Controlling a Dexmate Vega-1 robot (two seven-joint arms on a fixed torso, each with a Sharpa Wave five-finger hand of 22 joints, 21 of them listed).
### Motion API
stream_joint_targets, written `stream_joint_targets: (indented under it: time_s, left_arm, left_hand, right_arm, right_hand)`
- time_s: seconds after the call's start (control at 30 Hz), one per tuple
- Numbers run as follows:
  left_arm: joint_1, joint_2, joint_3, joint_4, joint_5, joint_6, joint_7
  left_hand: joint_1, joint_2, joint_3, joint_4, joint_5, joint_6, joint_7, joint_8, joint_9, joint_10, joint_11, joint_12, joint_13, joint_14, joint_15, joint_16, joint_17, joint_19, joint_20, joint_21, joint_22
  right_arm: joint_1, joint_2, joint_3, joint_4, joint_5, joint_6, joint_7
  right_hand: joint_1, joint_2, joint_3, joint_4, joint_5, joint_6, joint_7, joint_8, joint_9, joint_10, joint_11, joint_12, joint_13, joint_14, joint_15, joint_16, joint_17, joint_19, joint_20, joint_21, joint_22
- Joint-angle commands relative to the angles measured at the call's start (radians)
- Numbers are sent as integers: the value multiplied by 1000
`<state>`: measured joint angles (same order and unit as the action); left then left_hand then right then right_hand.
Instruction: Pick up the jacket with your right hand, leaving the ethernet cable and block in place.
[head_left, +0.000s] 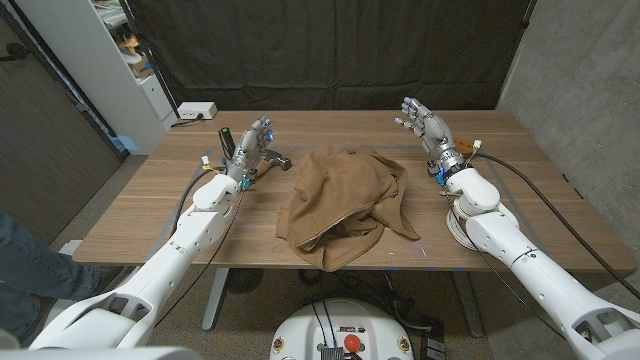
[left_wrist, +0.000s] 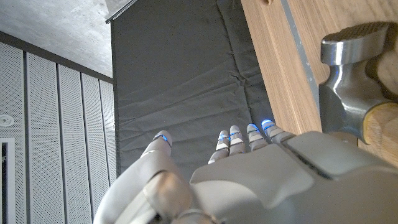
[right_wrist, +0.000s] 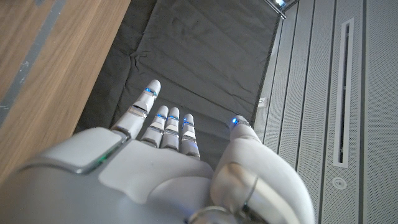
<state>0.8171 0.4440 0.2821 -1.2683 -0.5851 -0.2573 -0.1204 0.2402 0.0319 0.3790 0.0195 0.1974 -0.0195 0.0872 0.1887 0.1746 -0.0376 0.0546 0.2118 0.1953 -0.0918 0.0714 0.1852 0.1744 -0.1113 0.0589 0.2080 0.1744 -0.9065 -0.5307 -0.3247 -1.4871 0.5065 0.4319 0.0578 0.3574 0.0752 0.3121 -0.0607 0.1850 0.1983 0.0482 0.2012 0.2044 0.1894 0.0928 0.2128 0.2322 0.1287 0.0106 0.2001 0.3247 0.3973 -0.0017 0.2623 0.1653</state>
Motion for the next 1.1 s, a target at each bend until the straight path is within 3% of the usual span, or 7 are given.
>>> stream_joint_targets:
  time_s: [0.03,0.33,1.1]
  left_arm:
    - [0,-7,-8,9,-32,1,-30]
    - [-1,1,-3,3,-25,7,-27]
    - [18,15,-5,-40,-17,14,-15]
  left_hand:
    - [12,4,2,-8,-4,6,0,4,4,2,-4,5,1,-2,-6,3,5,-3,7,-4,5]
    - [14,6,2,-11,-5,7,0,3,4,3,-3,5,1,-1,-5,3,5,-4,8,-5,5]
    - [16,10,2,-17,-8,20,-2,5,3,16,-5,9,1,1,-6,3,5,-5,12,-7,5]
  right_arm:
    - [-14,-16,-6,-38,-12,24,3]
    - [-28,-35,-4,-87,-14,32,2]
    - [-41,-76,-16,-131,-80,116,6]
  right_hand:
    - [10,0,1,-8,4,10,-2,1,1,6,2,-4,1,-4,1,3,0,-4,2,-2,5]
    - [10,1,0,-9,4,9,-3,1,0,6,2,-5,-1,-4,4,3,-2,-5,2,-6,5]
    - [3,5,-7,-9,3,6,-7,-2,-3,9,-2,-5,-6,12,-2,12,-9,-13,8,-21,5]
